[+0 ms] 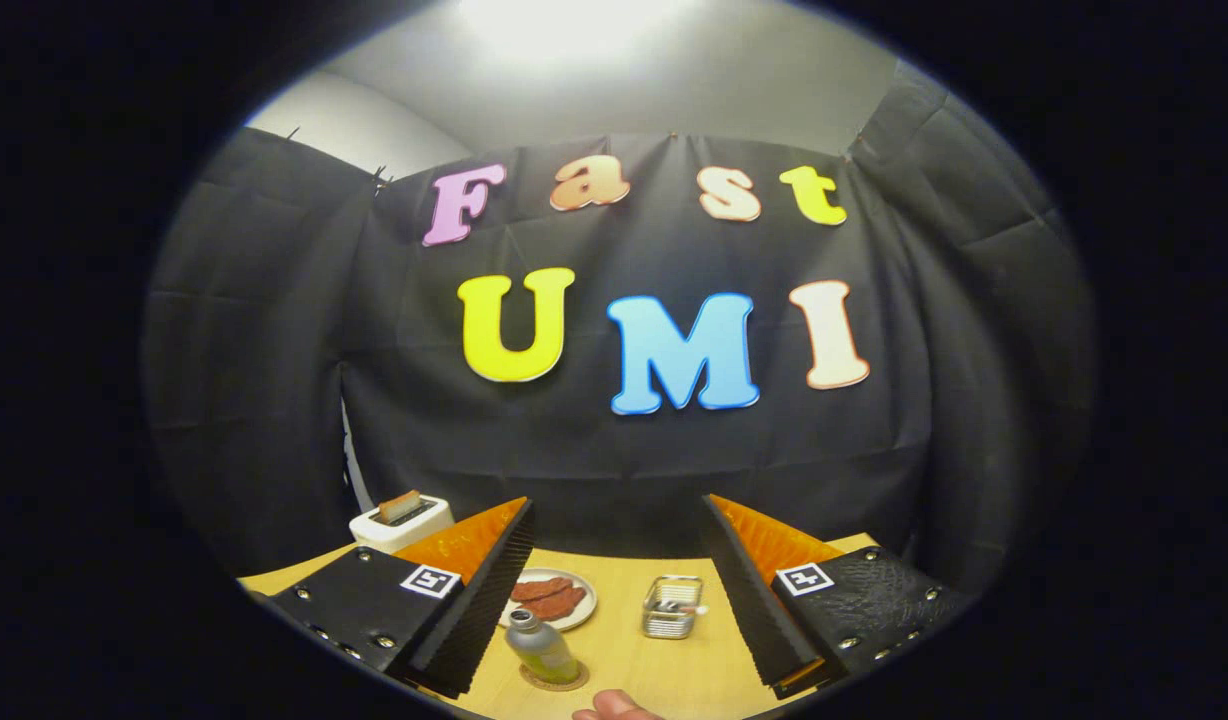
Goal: Take the bottle from table, then pour the juice into the cup, finally place the bottle on the coaster
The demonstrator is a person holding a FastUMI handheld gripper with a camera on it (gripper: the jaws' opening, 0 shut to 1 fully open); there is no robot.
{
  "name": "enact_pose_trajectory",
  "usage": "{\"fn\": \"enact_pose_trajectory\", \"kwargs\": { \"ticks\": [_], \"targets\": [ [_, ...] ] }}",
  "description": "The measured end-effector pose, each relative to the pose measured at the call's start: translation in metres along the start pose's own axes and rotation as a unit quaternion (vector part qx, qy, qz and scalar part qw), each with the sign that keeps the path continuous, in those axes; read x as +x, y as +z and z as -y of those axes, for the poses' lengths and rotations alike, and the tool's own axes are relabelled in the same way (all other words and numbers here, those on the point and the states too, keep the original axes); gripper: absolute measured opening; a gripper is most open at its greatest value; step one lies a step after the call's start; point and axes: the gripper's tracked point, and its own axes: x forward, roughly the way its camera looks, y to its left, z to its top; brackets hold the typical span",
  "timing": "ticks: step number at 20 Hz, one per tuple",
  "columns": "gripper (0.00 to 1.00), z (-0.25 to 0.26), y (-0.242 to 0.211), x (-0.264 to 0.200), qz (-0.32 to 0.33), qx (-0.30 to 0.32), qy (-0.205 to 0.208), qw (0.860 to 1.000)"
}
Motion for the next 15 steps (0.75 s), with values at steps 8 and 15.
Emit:
{"fn": "enact_pose_trajectory", "kwargs": {
  "ticks": [8, 15],
  "targets": [
    [0.99, 0.068, 0.064, -0.055, 0.018, 0.008, -0.054, 0.998],
    [0.99, 0.101, 0.068, -0.074, 0.03, -0.003, -0.064, 0.998]
  ]
}}
